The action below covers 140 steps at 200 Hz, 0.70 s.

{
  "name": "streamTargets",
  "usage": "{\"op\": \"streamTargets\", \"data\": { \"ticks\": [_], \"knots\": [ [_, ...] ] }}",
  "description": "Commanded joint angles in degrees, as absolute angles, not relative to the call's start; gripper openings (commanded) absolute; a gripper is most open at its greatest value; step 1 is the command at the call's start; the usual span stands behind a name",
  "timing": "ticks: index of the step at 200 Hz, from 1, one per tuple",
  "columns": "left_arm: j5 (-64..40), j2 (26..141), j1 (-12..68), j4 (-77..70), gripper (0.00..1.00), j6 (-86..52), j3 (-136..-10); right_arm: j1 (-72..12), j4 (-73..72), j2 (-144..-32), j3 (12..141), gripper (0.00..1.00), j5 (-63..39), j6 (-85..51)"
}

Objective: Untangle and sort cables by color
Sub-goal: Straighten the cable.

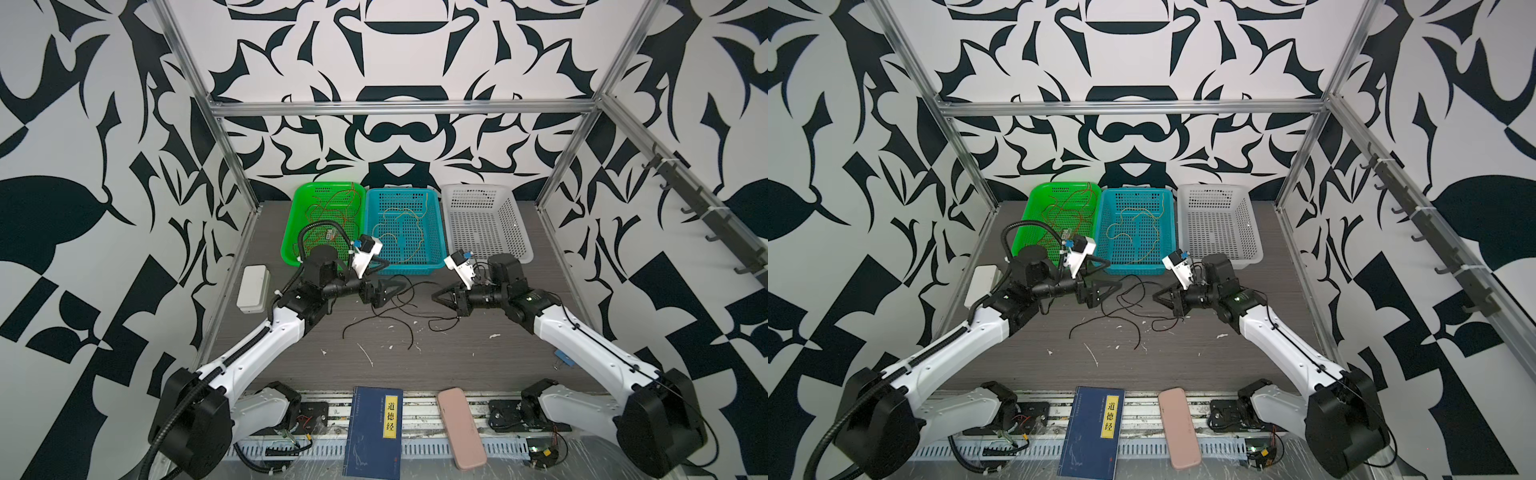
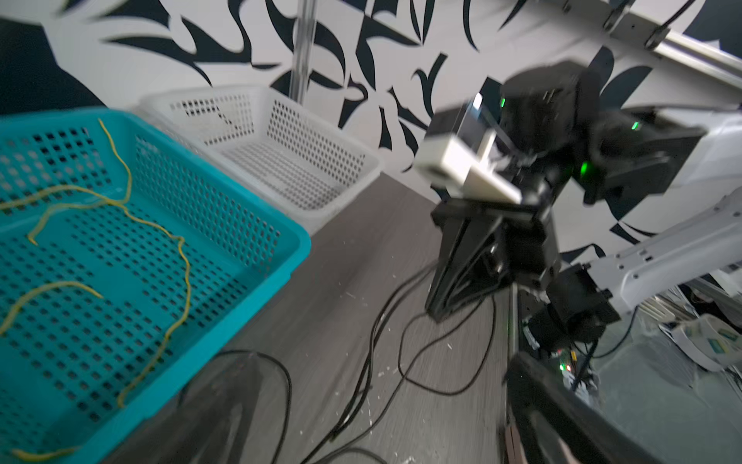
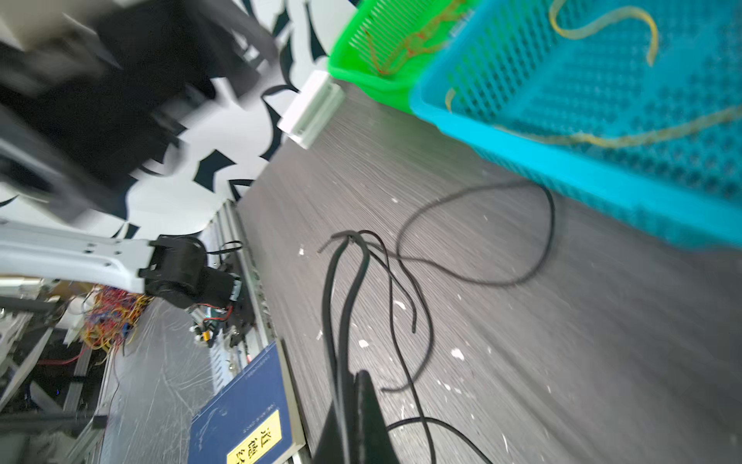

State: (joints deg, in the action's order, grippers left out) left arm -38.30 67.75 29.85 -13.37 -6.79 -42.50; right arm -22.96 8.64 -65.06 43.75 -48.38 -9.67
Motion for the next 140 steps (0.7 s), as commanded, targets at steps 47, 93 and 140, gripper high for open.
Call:
{"op": "streamTargets", "data": {
  "ticks": [47,93,140],
  "knots": [
    [-43.68,75.02,33.18,-17.73,0.91,1.85,-49.79,-23.08,15.11,-63.45,54.83,0.0,-56.93,-2.82],
    [-47.36,77.67,33.22,-18.09,0.49,0.46,-53.71,-23.1,13.71,-65.55,59.69,0.0,-54.8,-4.97],
    [-46.18,75.03,33.22,-15.93,0.0,0.26,-55.02,-23.08,14.79,-66.77,60.21,0.0,-51.54,-5.05]
  ]
}}
